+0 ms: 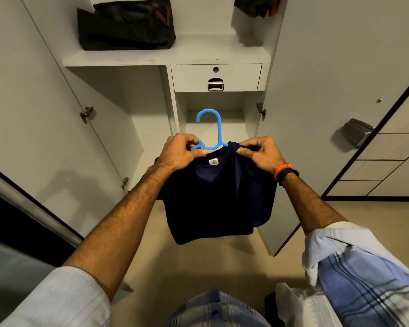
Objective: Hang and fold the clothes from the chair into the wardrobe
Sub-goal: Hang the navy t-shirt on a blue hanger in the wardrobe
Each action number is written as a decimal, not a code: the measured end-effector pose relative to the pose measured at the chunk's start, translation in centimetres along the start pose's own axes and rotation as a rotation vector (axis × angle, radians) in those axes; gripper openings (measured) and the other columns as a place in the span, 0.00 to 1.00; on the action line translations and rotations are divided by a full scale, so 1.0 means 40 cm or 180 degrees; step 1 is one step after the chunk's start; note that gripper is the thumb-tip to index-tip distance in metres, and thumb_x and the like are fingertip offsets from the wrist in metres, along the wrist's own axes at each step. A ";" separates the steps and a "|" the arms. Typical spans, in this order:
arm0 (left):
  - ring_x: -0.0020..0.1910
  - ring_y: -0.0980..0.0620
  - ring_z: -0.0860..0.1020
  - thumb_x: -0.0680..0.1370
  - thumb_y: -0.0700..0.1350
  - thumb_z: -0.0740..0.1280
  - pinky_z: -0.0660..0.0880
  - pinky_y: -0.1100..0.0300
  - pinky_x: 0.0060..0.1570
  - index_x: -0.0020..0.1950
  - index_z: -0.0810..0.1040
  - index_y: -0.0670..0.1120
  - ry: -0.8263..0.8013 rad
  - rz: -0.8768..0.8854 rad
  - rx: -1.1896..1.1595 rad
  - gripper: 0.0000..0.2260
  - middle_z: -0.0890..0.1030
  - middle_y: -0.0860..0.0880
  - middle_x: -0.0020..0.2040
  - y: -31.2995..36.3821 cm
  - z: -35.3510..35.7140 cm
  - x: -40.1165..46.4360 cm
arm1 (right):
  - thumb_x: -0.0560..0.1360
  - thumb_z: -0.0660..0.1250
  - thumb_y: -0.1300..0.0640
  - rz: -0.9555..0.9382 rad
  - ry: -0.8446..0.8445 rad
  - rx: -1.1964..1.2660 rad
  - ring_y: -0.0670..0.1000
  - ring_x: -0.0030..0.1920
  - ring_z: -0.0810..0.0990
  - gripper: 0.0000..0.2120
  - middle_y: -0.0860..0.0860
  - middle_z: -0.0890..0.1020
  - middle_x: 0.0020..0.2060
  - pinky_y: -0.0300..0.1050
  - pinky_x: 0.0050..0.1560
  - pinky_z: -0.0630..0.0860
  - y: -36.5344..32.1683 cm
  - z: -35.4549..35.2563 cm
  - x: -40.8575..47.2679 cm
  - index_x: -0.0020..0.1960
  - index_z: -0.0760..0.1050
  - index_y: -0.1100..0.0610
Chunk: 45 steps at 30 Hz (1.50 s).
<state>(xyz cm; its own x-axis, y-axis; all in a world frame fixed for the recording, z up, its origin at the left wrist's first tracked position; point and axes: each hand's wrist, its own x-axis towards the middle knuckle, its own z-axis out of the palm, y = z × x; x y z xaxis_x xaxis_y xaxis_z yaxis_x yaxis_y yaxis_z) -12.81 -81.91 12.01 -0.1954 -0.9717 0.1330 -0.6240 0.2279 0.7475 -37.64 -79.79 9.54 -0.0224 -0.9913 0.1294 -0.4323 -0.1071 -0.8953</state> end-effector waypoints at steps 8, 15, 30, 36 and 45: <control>0.38 0.60 0.82 0.78 0.45 0.70 0.77 0.61 0.52 0.45 0.83 0.47 0.0594 -0.0049 -0.0004 0.04 0.83 0.53 0.36 -0.001 0.012 0.000 | 0.78 0.68 0.63 -0.0147 0.0479 -0.0420 0.43 0.49 0.80 0.09 0.50 0.85 0.51 0.33 0.55 0.75 0.006 -0.015 0.007 0.56 0.83 0.57; 0.36 0.62 0.79 0.80 0.45 0.68 0.76 0.63 0.47 0.45 0.82 0.45 0.0851 -0.0241 0.0139 0.06 0.83 0.51 0.37 -0.005 0.004 -0.001 | 0.72 0.75 0.58 -0.0100 0.0785 -0.1158 0.47 0.54 0.77 0.16 0.50 0.80 0.54 0.41 0.59 0.74 0.029 -0.014 0.004 0.59 0.80 0.55; 0.46 0.48 0.80 0.79 0.48 0.69 0.76 0.45 0.57 0.49 0.83 0.45 0.0963 -0.0314 0.0654 0.07 0.83 0.48 0.42 -0.019 -0.021 0.000 | 0.74 0.67 0.68 0.0435 0.1167 -0.1404 0.52 0.46 0.82 0.11 0.52 0.85 0.43 0.45 0.57 0.79 0.044 0.015 0.000 0.44 0.84 0.54; 0.45 0.50 0.81 0.79 0.46 0.69 0.74 0.45 0.60 0.46 0.82 0.46 0.1056 -0.0291 0.0509 0.05 0.83 0.50 0.39 -0.028 -0.032 -0.006 | 0.75 0.66 0.71 0.0347 0.1408 -0.1093 0.51 0.52 0.82 0.13 0.52 0.84 0.50 0.44 0.62 0.77 0.036 0.004 0.001 0.53 0.82 0.57; 0.40 0.57 0.80 0.78 0.47 0.70 0.77 0.53 0.60 0.49 0.83 0.45 0.0865 -0.0220 0.0174 0.06 0.83 0.52 0.39 0.012 -0.005 -0.012 | 0.75 0.72 0.51 -0.0444 0.0354 -0.0570 0.39 0.47 0.79 0.08 0.44 0.84 0.44 0.35 0.51 0.75 -0.065 0.054 -0.006 0.51 0.83 0.53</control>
<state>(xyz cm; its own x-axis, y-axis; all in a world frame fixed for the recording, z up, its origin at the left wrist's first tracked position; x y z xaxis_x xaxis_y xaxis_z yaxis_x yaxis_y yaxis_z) -12.86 -81.35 12.42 0.0543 -0.9646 0.2580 -0.6700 0.1563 0.7257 -34.57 -79.44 10.93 -0.0462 -0.9524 0.3014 -0.5909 -0.2172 -0.7770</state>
